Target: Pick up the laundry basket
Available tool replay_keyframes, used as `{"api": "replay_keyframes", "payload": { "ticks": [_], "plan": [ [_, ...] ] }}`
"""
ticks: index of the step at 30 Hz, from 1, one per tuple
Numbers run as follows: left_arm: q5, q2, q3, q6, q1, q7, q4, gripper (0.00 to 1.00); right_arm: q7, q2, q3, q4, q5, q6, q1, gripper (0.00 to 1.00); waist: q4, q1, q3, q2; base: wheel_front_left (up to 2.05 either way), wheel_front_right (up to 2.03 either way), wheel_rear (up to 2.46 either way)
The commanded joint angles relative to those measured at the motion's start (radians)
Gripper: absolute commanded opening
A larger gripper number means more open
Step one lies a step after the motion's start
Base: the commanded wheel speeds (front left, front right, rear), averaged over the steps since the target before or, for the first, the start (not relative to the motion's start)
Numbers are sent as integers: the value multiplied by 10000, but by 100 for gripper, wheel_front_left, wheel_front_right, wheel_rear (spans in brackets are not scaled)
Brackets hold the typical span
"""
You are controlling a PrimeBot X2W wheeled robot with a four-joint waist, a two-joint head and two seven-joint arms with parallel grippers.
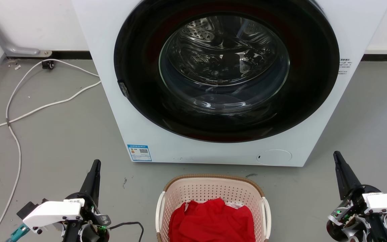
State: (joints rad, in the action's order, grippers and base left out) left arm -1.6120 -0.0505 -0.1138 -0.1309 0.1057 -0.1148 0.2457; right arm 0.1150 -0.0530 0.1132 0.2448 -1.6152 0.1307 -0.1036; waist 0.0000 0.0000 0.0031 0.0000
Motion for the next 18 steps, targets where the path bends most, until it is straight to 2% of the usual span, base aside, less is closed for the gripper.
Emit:
{"api": "replay_keyframes", "payload": {
  "ticks": [1, 18],
  "plan": [
    [-21, 7, -22, -30, 75, -21, 3, 0, 11, 32, 14, 9, 43, 0, -110, 0, 0, 0, 0, 0, 0, 0, 0],
    [-22, 7, -21, -30, 74, -21, 2, 0, 15, 34, 17, 9, 48, 0, -110, 0, 0, 0, 0, 0, 0, 0, 0]
  ]
}}
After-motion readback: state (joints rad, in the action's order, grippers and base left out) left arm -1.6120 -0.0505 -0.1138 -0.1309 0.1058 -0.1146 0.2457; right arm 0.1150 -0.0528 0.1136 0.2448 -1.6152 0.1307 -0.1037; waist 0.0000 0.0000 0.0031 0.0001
